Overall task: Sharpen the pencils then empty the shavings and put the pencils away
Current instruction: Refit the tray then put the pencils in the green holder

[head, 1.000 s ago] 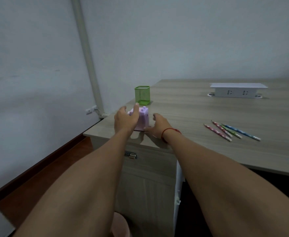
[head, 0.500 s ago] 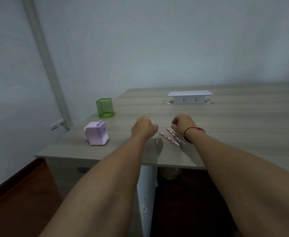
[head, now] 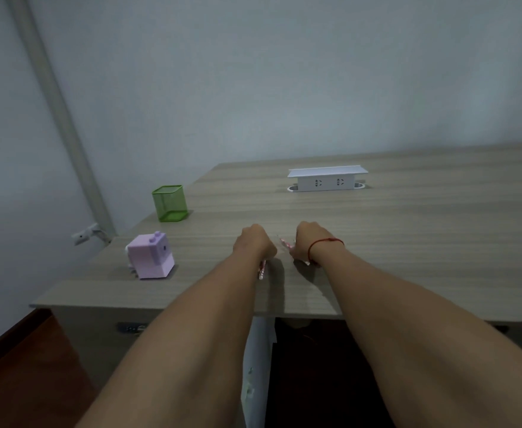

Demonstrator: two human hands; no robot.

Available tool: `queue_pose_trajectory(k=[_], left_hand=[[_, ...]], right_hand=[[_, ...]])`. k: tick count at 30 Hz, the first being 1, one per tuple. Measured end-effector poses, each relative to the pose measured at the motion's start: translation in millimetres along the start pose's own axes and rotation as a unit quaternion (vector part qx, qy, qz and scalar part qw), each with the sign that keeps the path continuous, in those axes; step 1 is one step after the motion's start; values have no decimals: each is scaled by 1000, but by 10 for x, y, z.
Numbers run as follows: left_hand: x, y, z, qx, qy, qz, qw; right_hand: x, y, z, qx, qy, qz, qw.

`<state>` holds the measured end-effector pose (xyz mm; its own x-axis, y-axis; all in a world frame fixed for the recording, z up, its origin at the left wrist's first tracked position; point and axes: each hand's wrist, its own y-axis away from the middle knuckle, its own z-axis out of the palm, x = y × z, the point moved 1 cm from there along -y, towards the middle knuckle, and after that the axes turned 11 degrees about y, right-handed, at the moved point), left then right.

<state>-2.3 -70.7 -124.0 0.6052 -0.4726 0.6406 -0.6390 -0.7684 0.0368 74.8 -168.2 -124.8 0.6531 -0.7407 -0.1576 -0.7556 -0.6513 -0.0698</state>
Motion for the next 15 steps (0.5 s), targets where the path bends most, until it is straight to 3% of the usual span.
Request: queue_pose_trajectory(k=[7,15], left_hand=[[-54,110,-637,172,47,109,978],[-242,-21,-1523,247,141,180,942]], right_hand=[[-415,-43,-296,76,-165,-12,983],[-1343,-120,-754,114,-195,-89,970]])
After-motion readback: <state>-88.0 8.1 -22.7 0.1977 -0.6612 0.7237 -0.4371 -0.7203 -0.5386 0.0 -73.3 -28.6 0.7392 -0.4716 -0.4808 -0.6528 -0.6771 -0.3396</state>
